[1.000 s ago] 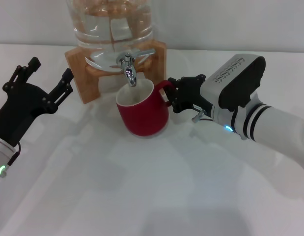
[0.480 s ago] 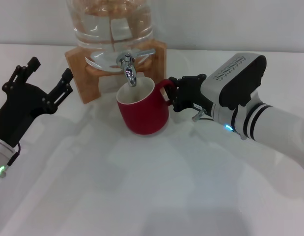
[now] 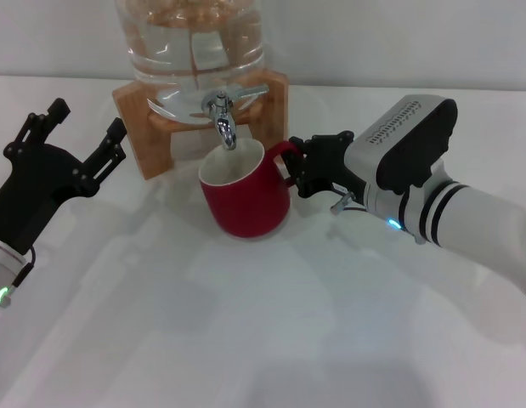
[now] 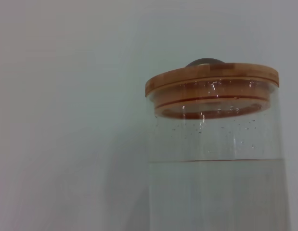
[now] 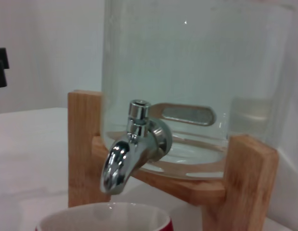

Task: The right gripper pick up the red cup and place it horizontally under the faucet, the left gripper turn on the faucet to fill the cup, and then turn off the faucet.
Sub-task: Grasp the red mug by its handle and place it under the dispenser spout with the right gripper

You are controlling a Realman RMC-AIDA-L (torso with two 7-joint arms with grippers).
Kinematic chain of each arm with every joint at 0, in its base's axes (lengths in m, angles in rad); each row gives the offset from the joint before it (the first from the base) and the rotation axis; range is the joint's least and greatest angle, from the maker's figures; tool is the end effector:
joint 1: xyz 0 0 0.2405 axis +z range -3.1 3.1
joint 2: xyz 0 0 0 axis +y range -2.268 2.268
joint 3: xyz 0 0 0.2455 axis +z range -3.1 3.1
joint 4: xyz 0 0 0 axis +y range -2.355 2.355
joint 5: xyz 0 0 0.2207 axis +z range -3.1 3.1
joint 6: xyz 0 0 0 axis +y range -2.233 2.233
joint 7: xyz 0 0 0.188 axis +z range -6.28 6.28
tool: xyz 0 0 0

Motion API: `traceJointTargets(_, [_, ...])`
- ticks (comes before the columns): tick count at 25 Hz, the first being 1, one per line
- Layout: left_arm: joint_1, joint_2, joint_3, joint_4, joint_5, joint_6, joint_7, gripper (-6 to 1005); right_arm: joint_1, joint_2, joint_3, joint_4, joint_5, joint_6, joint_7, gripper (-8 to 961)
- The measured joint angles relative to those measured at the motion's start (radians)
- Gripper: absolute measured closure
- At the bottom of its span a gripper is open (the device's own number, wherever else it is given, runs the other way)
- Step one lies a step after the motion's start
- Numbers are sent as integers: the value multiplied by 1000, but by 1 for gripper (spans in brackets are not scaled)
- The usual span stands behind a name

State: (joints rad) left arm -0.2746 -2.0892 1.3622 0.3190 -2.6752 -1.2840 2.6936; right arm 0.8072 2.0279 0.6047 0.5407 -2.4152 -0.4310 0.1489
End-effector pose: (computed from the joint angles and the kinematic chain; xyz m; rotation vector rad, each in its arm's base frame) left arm -0.2983 0.3442 -0.0109 -1.8188 -0.4099 -0.8752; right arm 0.1533 0.4292 -0.1620 -2.3253 0.3980 0.4729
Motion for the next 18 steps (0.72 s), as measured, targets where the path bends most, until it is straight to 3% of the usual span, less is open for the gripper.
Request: traceJointTargets(18, [3, 0, 0, 0, 0, 0, 0, 152, 19, 0, -16, 5, 9, 23, 1, 786])
